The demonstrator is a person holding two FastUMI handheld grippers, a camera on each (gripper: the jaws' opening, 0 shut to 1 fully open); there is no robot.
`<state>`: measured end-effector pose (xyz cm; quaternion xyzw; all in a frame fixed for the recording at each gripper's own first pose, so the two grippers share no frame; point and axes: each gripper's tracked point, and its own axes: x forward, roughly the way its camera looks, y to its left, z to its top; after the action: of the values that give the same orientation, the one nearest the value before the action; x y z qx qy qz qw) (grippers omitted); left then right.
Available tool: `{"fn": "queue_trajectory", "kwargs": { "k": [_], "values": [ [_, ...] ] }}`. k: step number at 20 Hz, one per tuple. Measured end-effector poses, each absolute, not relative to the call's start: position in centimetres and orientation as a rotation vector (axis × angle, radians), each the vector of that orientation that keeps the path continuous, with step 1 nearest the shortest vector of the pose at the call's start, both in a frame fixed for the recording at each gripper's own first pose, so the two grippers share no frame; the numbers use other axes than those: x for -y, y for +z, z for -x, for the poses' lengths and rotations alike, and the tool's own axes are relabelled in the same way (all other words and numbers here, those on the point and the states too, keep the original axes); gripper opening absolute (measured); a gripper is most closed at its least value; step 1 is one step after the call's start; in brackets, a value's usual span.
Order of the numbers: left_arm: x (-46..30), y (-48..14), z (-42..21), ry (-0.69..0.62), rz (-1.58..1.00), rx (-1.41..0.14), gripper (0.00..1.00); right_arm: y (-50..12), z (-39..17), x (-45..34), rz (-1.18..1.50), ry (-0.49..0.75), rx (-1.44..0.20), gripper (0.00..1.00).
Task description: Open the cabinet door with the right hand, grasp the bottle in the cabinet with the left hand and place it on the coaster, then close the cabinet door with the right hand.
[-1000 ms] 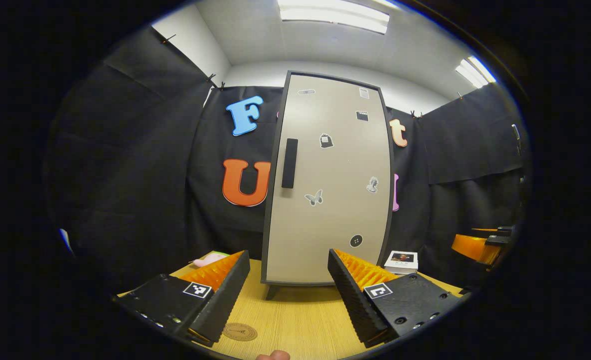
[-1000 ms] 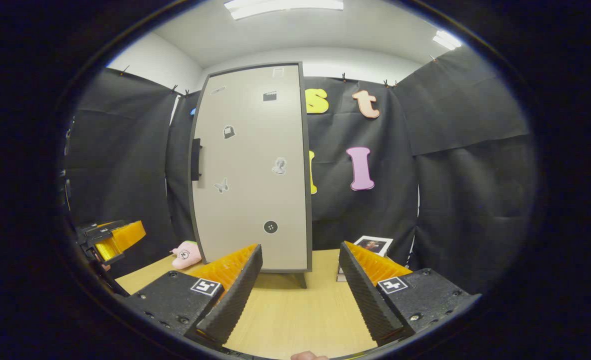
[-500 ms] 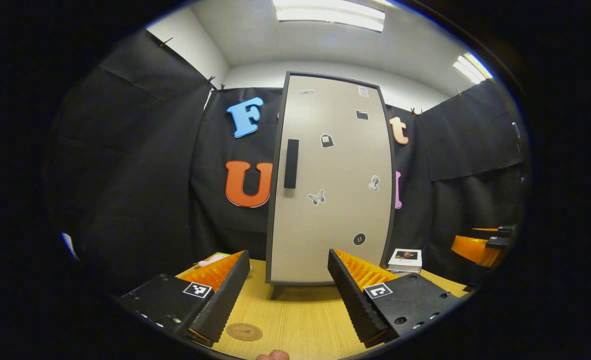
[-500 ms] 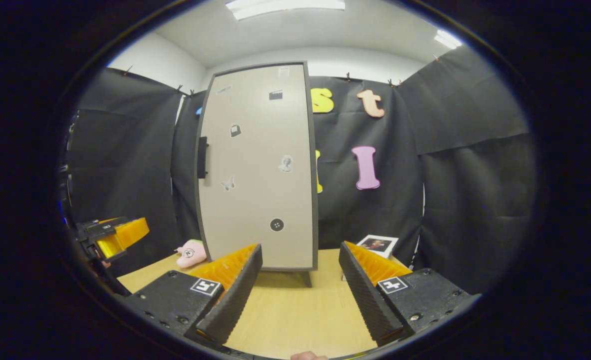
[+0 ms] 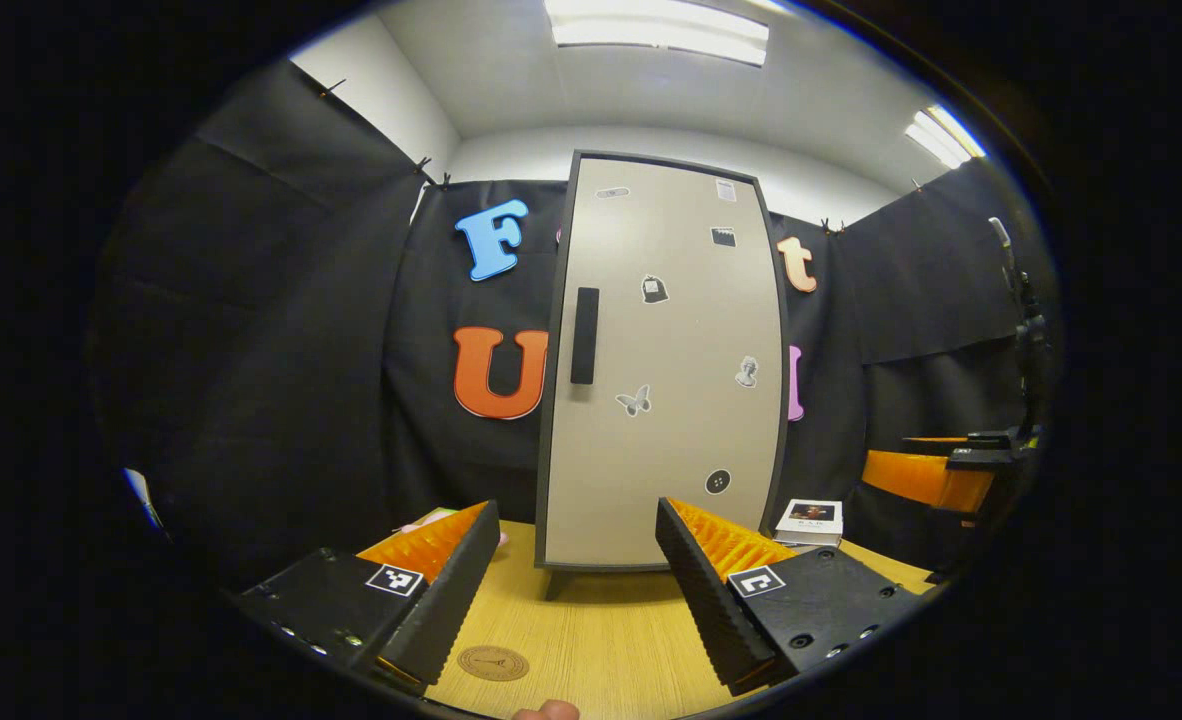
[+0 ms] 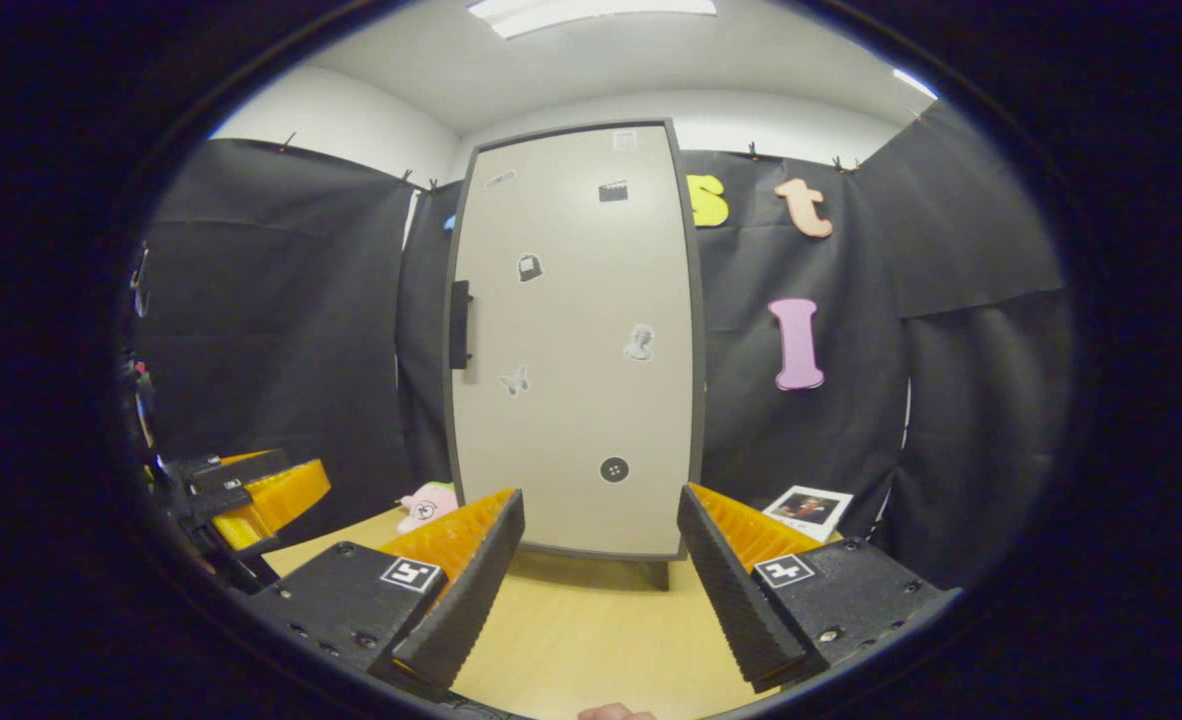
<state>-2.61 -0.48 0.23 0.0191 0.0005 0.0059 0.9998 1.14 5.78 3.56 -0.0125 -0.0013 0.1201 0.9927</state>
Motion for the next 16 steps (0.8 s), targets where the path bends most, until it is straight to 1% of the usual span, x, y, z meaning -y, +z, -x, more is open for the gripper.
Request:
{"fn": "queue_trajectory", "kwargs": {
  "k": [1, 2, 4, 7, 8, 10, 11, 15, 16],
  "values": [
    [0.6, 0.1, 2.8, 0.01, -0.038, -0.005, 0.95, 4.1, -1.9, -6.6, 0.022, 0.265, -0.004, 0.95],
    [0.7, 0.0, 3.0, 0.008, -0.039, -0.008, 0.95, 4.8, -2.8, -7.3, 0.027, 0.287, -0.007, 0.99],
    [0.9, -0.1, 3.4, 0.005, -0.032, -0.015, 0.95, 6.3, -4.6, -9.2, 0.043, 0.331, 0.001, 0.99],
    [2.0, -0.2, 3.7, -0.019, -0.02, -0.024, 0.95, 8.0, -7.4, -12.9, 0.06, 0.402, 0.001, 0.99],
    [1.9, -0.1, 3.9, -0.02, -0.03, -0.019, 0.95, 8.7, -8.3, -14.2, 0.065, 0.425, 0.0, 0.95],
    [2.2, 0.1, 4.4, -0.023, -0.048, -0.014, 0.95, 10.2, -10.1, -16.2, 0.08, 0.449, 0.005, 0.95],
    [2.2, 0.2, 4.5, -0.024, -0.053, -0.01, 0.95, 10.9, -11.1, -17.4, 0.082, 0.462, 0.016, 0.99],
    [1.9, 0.2, 4.8, -0.022, -0.056, -0.014, 0.95, 13.4, -14.8, -21.7, 0.065, 0.502, 0.027, 0.99],
    [1.7, 0.1, 4.9, -0.02, -0.055, -0.017, 0.94, 13.7, -15.7, -22.7, 0.069, 0.506, 0.026, 0.95]
  ]
}}
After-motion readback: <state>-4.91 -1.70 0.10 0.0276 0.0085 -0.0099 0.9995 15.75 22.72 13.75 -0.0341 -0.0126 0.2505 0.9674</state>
